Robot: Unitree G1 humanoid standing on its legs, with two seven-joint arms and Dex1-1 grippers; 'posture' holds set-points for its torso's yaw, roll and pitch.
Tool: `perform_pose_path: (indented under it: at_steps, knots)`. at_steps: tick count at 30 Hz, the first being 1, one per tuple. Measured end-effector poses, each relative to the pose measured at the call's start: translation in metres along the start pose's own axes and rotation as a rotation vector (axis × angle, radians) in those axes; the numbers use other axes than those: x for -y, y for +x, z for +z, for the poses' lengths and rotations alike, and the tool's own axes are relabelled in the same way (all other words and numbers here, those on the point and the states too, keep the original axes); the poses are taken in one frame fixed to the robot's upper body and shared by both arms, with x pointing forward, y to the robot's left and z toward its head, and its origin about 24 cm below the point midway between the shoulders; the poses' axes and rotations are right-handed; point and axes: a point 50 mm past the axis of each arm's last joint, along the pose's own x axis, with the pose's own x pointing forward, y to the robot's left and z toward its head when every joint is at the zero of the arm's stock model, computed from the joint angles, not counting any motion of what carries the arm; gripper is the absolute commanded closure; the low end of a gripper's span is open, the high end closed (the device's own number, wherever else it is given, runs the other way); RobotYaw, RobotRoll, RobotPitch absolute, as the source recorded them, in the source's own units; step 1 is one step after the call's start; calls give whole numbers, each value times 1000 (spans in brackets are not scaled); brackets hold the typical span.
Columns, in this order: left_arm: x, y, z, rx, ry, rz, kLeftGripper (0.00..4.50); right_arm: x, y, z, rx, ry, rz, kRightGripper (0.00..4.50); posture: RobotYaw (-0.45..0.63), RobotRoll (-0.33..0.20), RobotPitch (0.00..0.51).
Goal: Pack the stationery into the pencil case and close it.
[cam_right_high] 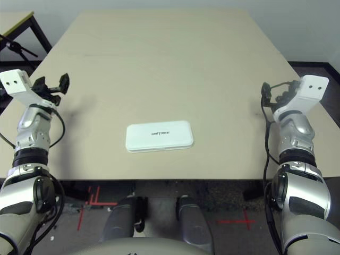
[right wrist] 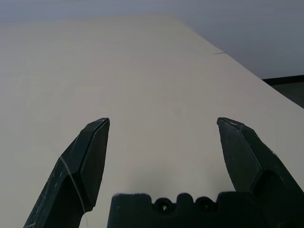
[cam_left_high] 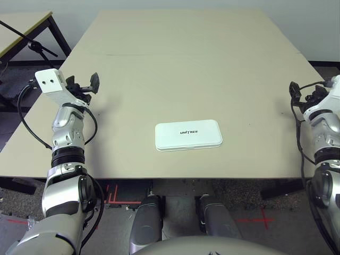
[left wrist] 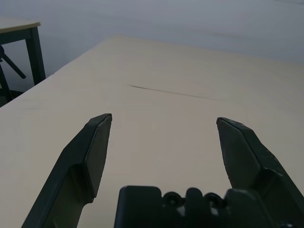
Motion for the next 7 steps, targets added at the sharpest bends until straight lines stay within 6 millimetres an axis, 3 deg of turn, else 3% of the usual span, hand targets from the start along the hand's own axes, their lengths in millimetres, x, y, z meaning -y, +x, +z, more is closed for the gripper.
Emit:
perform_pose_path:
  at_steps: [7]
  knots:
    - [1,1,-2,-8,-1,-3,50,-8,3,0,-1,-5,38,0,-93,0,97]
